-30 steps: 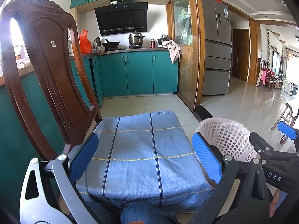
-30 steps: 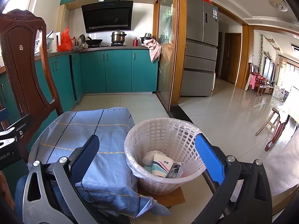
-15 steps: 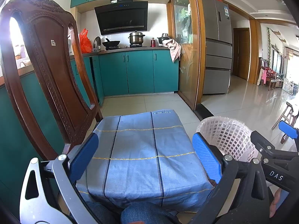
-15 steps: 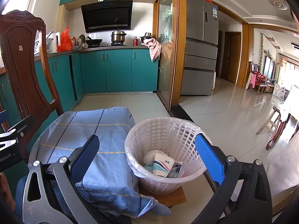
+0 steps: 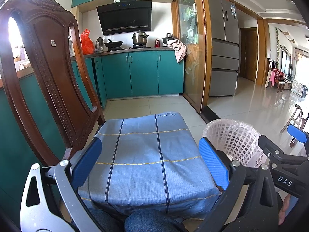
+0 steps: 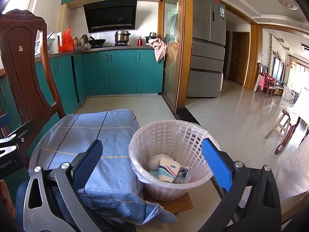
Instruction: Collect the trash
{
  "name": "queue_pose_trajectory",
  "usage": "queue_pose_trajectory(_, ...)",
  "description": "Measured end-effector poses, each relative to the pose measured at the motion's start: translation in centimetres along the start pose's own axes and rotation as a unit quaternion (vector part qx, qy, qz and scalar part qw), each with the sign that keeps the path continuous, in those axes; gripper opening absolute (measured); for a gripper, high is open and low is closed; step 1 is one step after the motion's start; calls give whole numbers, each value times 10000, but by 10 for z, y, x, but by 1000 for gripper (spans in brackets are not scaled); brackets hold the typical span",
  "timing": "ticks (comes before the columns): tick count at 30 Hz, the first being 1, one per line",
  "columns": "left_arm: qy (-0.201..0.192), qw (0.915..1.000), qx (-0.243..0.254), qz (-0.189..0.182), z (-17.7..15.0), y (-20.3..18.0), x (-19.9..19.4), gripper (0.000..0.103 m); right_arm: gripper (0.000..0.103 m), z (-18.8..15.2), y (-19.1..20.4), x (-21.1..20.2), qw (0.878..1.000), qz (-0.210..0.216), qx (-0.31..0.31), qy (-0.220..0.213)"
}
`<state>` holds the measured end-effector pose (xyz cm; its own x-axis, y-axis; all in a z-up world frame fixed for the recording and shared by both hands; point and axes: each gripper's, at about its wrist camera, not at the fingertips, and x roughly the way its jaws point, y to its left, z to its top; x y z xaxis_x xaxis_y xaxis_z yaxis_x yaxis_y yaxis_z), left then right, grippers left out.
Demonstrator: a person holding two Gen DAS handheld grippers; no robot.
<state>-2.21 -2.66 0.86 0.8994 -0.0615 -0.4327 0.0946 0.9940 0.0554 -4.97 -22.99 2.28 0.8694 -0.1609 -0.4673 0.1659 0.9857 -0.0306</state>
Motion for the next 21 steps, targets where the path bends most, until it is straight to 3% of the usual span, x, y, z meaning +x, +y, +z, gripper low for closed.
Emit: queue_pose_trajectory(21, 26, 10000, 4, 37, -3, -4, 1, 100, 100, 0, -1, 0, 10000, 5, -1, 6)
